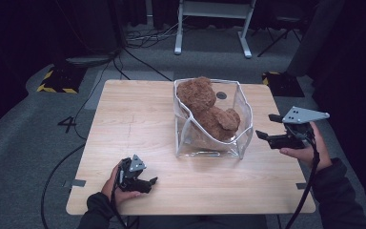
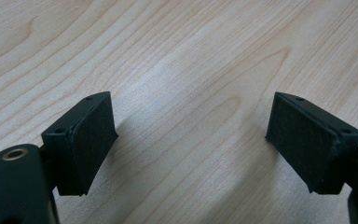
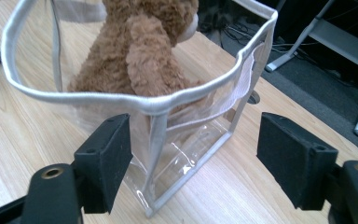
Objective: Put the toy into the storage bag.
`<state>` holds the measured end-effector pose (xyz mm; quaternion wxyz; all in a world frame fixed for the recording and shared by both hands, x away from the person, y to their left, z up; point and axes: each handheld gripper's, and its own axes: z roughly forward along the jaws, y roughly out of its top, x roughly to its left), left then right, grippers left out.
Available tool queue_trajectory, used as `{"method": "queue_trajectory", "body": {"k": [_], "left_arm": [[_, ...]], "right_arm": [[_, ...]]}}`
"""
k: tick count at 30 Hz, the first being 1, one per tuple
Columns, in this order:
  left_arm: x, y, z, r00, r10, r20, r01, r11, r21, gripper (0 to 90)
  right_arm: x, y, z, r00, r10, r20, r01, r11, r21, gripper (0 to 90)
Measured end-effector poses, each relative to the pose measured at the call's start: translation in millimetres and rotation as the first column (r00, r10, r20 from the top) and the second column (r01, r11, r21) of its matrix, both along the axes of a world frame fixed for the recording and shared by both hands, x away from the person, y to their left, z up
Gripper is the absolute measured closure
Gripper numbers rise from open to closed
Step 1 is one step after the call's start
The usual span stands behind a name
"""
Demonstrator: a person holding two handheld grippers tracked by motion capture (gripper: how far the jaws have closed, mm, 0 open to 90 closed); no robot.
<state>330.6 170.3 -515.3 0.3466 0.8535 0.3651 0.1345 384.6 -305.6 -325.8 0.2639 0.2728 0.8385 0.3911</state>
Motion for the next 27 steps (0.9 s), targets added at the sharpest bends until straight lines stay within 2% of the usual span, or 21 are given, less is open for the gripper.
{"method": "queue_trajectory", "body": {"k": [6,14,27], "left_arm": [[-0.1,0.0,0.0,1.0,0.0,-0.001,0.0,1.0,0.0,15.7],[0.0,0.0,0.0,1.0,0.0,0.0,0.0,1.0,0.0,15.7],[-0.1,0.0,0.0,1.0,0.0,-0.001,0.0,1.0,-0.001,15.7]], "right_arm": [[-0.8,-1.6,-6.5,1.0,0.0,-0.005,0.0,1.0,-0.006,26.3],[-0.9,-1.6,-18.3,0.9999,-0.004,-0.014,0.004,0.9992,-0.04,26.1],[-0.7,-6.0,-35.3,0.9993,-0.011,-0.037,0.009,0.9985,-0.053,26.0]]}}
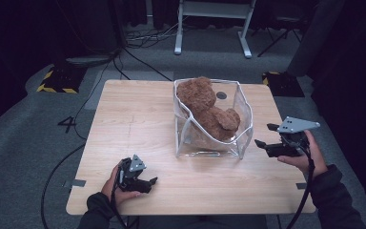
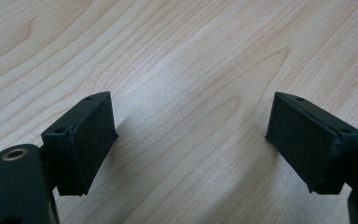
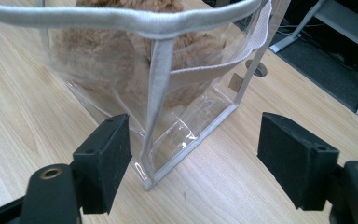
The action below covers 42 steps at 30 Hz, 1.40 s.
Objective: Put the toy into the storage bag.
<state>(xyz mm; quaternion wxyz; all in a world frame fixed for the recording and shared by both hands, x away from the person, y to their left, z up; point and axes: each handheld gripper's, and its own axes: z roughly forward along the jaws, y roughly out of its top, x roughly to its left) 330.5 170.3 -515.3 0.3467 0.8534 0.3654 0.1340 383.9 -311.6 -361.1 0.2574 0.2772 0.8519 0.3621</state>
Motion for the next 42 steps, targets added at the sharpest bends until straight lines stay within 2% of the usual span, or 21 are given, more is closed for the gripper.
{"method": "queue_trajectory", "body": {"k": [8,18,26,33,42], "left_arm": [[0.0,0.0,0.0,1.0,0.0,0.0,0.0,1.0,0.0,15.7],[0.1,0.0,0.0,1.0,0.0,0.001,0.0,1.0,0.001,15.7],[0.0,0.0,0.0,1.0,0.0,0.0,0.0,1.0,0.0,15.7],[0.1,0.1,0.0,1.0,0.0,0.001,0.0,1.0,0.001,15.7],[0.0,0.0,0.0,1.0,0.0,0.0,0.0,1.0,0.0,15.7]], "right_arm": [[-0.9,-4.4,-12.3,0.9999,-0.015,0.008,0.015,0.9995,-0.026,26.1],[0.1,-11.5,-28.5,0.9994,-0.03,-0.016,0.029,0.9988,-0.04,26.2],[3.0,-16.0,-42.8,0.9986,-0.048,-0.021,0.046,0.9958,-0.079,26.3],[6.5,-18.4,-59.9,0.9965,-0.068,-0.048,0.062,0.9922,-0.108,26.8],[7.0,-18.5,-72.9,0.9951,-0.067,-0.072,0.058,0.9905,-0.125,26.8]]}}
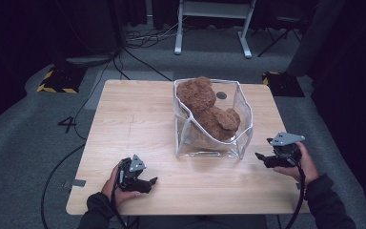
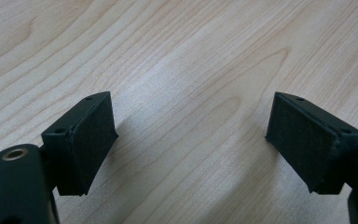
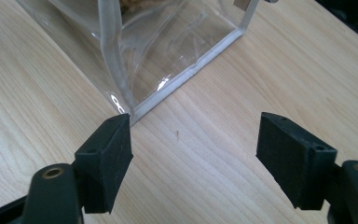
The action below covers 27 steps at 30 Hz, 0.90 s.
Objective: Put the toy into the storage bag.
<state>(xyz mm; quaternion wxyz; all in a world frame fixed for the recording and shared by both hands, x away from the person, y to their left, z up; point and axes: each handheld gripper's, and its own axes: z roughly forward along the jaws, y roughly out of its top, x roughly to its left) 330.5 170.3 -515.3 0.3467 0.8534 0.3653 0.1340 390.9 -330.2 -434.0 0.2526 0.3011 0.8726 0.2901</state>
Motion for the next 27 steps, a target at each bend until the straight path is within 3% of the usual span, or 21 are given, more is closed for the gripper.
{"method": "queue_trajectory", "body": {"k": [8,27], "left_arm": [[0.1,0.0,0.0,1.0,0.0,0.001,0.0,1.0,0.001,15.7],[0.0,0.0,0.0,1.0,0.0,0.0,0.0,1.0,0.0,15.7]], "right_arm": [[0.1,-4.1,-14.8,0.9996,-0.014,-0.025,0.013,0.9999,-0.008,27.1],[-5.6,-26.4,-43.5,0.9948,-0.059,-0.083,0.062,0.9975,0.034,27.1]]}}
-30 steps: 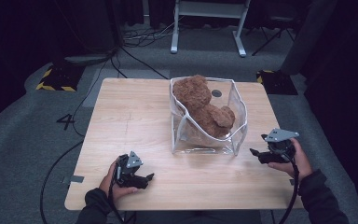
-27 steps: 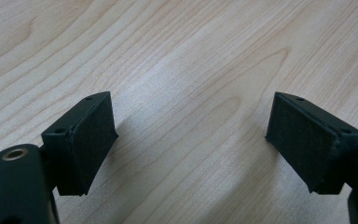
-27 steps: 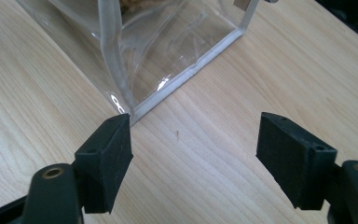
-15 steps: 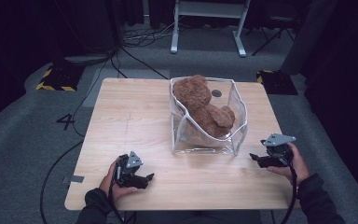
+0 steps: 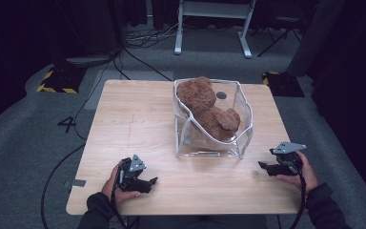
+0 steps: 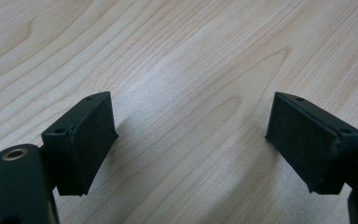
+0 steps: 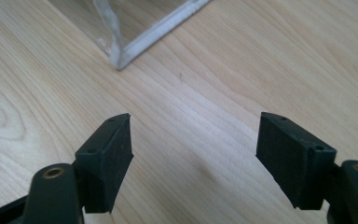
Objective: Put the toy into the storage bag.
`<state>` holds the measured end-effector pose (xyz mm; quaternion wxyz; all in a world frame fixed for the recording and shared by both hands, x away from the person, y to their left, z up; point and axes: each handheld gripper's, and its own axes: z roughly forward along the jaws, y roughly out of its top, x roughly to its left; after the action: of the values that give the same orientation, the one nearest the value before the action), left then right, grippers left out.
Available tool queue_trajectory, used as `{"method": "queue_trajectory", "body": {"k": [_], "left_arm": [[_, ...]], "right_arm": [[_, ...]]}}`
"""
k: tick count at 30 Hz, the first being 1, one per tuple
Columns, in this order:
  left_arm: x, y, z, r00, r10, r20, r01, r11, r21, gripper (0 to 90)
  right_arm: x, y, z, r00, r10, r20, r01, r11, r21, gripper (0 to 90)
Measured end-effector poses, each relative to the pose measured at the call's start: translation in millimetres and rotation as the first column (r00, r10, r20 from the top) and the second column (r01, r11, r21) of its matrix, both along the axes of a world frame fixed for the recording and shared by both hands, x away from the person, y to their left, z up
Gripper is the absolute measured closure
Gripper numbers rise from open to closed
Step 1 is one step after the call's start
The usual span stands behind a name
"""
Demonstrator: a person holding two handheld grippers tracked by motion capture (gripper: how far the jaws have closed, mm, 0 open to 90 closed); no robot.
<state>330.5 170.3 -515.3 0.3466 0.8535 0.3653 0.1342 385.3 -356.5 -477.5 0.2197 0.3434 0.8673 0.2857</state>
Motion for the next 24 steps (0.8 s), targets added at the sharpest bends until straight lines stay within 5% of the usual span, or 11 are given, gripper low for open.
{"method": "queue_trajectory", "body": {"k": [24], "left_arm": [[0.4,0.4,0.1,1.0,-0.002,-0.001,0.002,1.0,-0.001,16.0]], "right_arm": [[-17.9,-37.4,-26.0,0.9986,-0.034,-0.041,0.038,0.993,0.112,26.5]]}}
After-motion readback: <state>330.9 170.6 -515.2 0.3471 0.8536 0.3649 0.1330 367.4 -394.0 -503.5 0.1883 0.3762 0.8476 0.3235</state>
